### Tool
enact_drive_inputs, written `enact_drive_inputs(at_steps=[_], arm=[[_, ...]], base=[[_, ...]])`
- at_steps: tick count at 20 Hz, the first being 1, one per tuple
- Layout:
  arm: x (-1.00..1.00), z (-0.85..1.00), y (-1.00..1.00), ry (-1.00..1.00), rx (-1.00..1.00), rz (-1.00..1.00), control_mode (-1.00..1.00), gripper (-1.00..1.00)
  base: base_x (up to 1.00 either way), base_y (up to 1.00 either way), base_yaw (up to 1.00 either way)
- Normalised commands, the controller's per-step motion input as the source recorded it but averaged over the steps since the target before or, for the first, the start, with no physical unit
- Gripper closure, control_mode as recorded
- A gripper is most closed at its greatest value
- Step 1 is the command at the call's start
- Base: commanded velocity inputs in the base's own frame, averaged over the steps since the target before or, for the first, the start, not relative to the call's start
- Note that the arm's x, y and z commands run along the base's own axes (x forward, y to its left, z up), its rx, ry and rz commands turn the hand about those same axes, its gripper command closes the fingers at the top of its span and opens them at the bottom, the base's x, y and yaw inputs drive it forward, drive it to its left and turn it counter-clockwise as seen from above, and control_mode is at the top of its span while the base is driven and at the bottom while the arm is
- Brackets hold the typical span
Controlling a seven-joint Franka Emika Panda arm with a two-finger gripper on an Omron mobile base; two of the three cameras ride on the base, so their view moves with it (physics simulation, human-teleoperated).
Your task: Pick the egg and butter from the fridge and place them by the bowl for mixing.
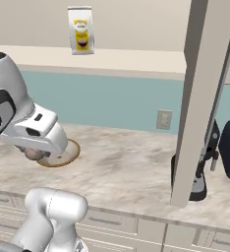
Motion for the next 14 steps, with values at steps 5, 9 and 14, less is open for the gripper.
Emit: enact_drive_inputs(at_steps=[5, 9, 14], arm=[[0.89, -0.75, -0.38, 0.00, 0.03, 0.19, -1.00, 1.00], [1.00, -1.00, -0.03, 0.12, 0.00, 0.40, -1.00, 1.00], [1.00, -1.00, 0.03, 0.07, 0.01, 0.45, -1.00, 1.00]], base=[[0.00, 0.00, 0.00], [0.00, 0.00, 0.00], [0.00, 0.00, 0.00]])
